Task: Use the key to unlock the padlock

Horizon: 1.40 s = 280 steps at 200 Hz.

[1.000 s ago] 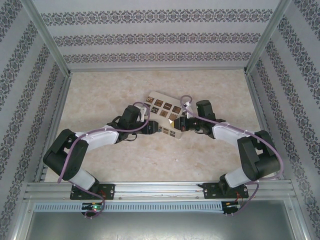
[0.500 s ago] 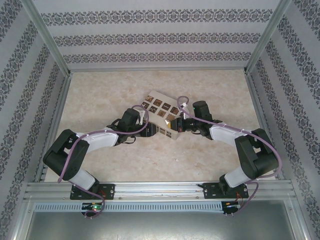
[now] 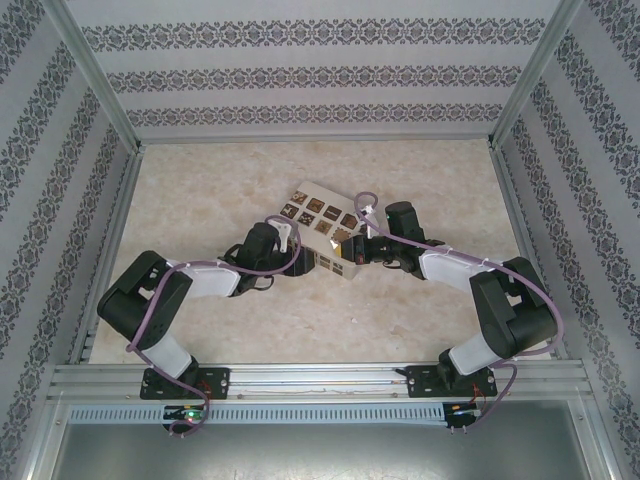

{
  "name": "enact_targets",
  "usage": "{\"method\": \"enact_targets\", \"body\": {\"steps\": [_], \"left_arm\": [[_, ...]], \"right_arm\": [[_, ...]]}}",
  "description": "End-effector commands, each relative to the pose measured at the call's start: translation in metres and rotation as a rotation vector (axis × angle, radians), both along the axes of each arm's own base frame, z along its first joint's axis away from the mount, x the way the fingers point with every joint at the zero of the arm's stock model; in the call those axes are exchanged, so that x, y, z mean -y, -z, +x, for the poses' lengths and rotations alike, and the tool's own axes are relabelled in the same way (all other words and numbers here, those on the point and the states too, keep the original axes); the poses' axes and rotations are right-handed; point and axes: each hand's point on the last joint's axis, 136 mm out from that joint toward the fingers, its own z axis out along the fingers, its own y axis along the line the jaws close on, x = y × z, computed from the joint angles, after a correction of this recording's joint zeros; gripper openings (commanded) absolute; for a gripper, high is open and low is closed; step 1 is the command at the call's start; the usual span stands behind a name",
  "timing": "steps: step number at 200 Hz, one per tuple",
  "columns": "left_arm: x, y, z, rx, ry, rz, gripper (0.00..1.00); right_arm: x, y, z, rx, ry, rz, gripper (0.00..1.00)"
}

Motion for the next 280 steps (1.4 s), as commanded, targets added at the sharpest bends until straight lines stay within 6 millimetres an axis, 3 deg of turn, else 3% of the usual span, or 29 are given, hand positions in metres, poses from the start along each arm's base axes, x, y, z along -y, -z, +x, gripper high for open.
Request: {"method": "enact_targets", "body": {"steps": [1, 135, 280], "left_arm": [[0.009, -0.006, 0.005, 0.074, 0.018, -0.033, 0.56], [0.020, 0.018, 0.004, 0.042, 0.030, -0.063, 0.50], [0.033, 0.003, 0.008, 0.082, 0.018, -0.116, 0.42]], "right_arm": [[0.004, 0.024, -0.010, -0.077, 0.001, -0.061, 0.00], [0.005, 0.022, -0.012, -0.078, -0.009, -0.074, 0.00], [0.006, 0.022, -0.013, -0.077, -0.006, -0.075, 0.00]]}}
